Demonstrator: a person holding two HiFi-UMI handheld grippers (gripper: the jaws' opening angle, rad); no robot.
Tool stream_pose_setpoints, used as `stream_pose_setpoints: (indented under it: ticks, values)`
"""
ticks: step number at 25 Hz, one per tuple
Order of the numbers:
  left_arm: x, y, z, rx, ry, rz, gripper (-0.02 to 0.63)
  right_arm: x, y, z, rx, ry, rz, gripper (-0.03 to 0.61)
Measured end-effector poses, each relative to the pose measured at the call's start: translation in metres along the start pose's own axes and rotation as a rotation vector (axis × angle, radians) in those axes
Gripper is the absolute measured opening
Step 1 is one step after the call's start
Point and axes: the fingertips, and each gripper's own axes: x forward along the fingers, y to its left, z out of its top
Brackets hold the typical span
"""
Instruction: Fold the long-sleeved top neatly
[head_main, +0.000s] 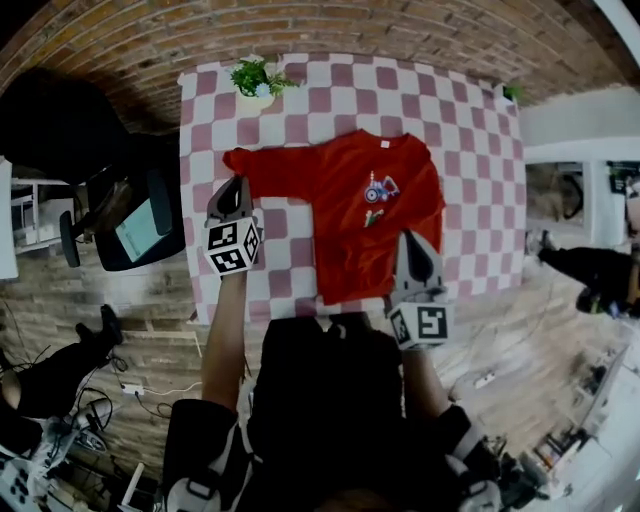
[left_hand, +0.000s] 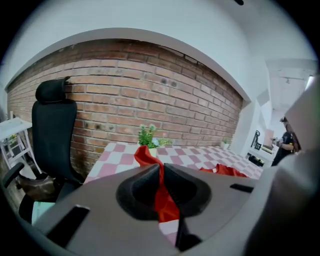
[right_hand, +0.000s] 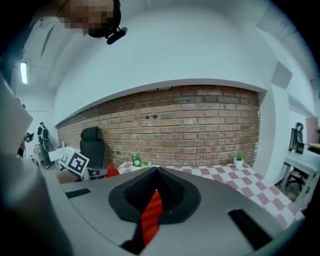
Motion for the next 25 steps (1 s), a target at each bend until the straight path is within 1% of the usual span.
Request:
stream_pose_setpoints:
  ticks: [5, 10, 14, 20, 25]
  values:
    - [-0.004, -0.056, 0.01, 0.084, -0.021, -0.069, 0.029, -0.022, -0.029, -0.013, 0.032, -0.005, -0.043, 0.008]
    - [-0.014, -0.101, 0.019, 0.143, -0.047, -0.104, 0.029, -0.042, -0.051, -0.016, 0.04, -0.027, -0.05, 0.008]
    - [-0.025, -0.141, 0.023, 0.21, -0.075, -0.136, 0.029, -0.061, -0.069, -0.024, 0.051, -0.037, -0.05, 0.008]
    - [-0.042, -0.203, 0.03, 0.243, -0.1, -0.194, 0.029, -0.087, -0.095, -0.03, 0.062, -0.047, -0.054, 0.008]
    - [-0.056, -0.257, 0.025, 0.268, -0.11, -0.256, 0.029, -0.113, -0.115, -0.039, 0.079, -0.06, -0.065, 0.008]
